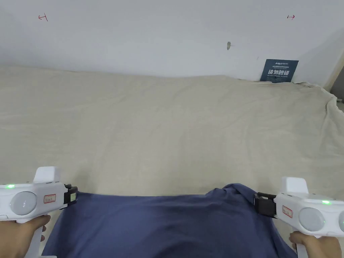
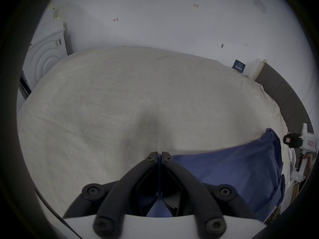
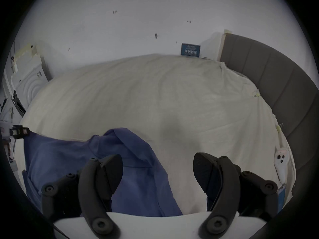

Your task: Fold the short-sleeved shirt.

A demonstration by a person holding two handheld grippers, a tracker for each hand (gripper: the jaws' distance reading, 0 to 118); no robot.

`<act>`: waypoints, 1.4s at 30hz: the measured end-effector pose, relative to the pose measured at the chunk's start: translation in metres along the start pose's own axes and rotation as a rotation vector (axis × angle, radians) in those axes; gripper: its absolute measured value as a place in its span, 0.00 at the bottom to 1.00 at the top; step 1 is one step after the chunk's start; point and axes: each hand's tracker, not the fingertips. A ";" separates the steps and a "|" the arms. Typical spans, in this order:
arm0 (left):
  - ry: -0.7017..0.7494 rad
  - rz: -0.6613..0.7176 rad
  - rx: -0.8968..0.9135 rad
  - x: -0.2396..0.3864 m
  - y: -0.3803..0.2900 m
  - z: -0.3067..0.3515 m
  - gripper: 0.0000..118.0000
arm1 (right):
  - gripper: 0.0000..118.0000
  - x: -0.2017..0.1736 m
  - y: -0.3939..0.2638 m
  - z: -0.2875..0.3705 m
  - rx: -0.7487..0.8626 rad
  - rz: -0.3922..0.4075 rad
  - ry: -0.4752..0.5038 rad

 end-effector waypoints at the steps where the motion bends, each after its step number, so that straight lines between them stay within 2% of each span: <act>1: -0.001 -0.004 0.002 0.001 0.000 0.003 0.00 | 0.74 -0.005 0.001 -0.005 -0.023 0.013 -0.008; 3: -0.001 -0.010 0.005 0.000 0.000 0.007 0.00 | 0.72 -0.010 0.003 -0.023 -0.067 0.042 -0.036; 5: 0.000 -0.005 0.007 0.000 0.000 0.010 0.00 | 0.63 -0.019 0.004 -0.030 -0.092 0.064 -0.032; 6: 0.001 -0.001 0.006 0.000 -0.001 0.011 0.00 | 0.46 -0.023 0.004 -0.033 -0.093 0.073 -0.038; 9: 0.003 0.006 0.002 -0.005 -0.003 0.009 0.00 | 0.25 -0.035 0.005 -0.034 -0.116 0.159 -0.040; 10: 0.003 0.009 0.001 -0.005 -0.005 0.010 0.00 | 0.01 -0.037 0.005 -0.031 -0.114 0.152 -0.038; 13: 0.007 0.013 0.000 -0.005 -0.009 0.015 0.00 | 0.01 -0.038 0.002 -0.004 -0.049 0.125 -0.007; 17: 0.018 0.021 0.004 -0.007 -0.016 0.029 0.00 | 0.01 -0.039 -0.006 0.054 0.032 0.141 0.022; 20: 0.021 0.031 0.013 -0.008 -0.025 0.046 0.00 | 0.01 -0.035 -0.014 0.103 0.096 0.103 0.075; 21: 0.022 0.029 0.016 -0.007 -0.028 0.052 0.00 | 0.01 -0.019 -0.015 0.110 0.112 0.085 0.089; 28: 0.029 0.042 0.048 -0.011 -0.061 0.107 0.00 | 0.01 0.009 -0.057 0.196 0.186 0.036 0.154; 36: 0.013 0.060 0.063 -0.022 -0.116 0.165 0.00 | 0.01 0.032 -0.129 0.247 0.189 -0.007 0.186; 42: 0.030 0.048 -0.007 -0.027 -0.167 0.172 0.00 | 0.01 0.040 -0.186 0.242 0.107 -0.074 0.183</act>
